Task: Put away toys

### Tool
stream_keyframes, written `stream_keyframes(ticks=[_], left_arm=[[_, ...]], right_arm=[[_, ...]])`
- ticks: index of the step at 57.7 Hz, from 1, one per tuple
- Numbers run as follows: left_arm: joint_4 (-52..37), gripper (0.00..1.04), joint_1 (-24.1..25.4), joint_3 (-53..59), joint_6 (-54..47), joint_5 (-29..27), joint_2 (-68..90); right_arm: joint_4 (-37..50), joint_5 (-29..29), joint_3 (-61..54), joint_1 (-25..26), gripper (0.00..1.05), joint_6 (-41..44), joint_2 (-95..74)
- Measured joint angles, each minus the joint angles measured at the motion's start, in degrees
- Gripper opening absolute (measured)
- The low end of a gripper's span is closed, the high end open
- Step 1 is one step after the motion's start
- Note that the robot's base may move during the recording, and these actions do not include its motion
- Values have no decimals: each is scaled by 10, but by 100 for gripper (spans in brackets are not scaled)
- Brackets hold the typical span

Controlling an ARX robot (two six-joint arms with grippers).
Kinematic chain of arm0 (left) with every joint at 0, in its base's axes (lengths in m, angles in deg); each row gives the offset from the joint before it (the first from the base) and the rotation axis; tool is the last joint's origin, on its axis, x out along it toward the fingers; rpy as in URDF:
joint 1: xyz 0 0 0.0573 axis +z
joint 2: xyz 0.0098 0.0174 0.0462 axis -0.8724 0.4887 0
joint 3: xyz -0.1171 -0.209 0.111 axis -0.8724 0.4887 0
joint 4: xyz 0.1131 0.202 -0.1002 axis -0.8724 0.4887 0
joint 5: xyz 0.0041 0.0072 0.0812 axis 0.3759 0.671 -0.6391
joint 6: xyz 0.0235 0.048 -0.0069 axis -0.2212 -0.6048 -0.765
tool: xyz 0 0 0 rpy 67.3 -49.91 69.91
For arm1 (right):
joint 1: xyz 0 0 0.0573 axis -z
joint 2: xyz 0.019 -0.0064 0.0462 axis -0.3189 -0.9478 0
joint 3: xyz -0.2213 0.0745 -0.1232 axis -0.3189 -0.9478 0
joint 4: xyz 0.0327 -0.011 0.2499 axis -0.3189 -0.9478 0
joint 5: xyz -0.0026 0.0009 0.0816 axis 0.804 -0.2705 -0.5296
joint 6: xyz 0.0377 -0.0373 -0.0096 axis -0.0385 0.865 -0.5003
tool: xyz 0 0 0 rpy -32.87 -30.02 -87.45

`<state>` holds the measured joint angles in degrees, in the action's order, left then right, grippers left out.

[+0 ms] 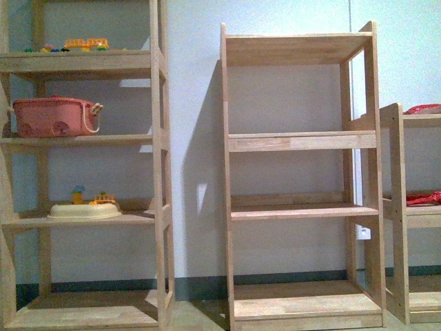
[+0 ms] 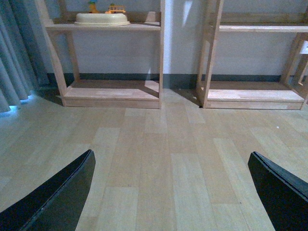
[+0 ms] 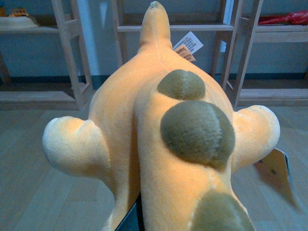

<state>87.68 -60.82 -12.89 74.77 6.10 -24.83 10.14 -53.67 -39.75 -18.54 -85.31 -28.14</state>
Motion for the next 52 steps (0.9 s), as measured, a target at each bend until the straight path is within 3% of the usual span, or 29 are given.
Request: stream_keyframes(ticks=[52], left_arm=[[0, 98, 0, 0, 0, -2, 0]], right_arm=[[0, -2, 0, 0, 7, 0, 0]])
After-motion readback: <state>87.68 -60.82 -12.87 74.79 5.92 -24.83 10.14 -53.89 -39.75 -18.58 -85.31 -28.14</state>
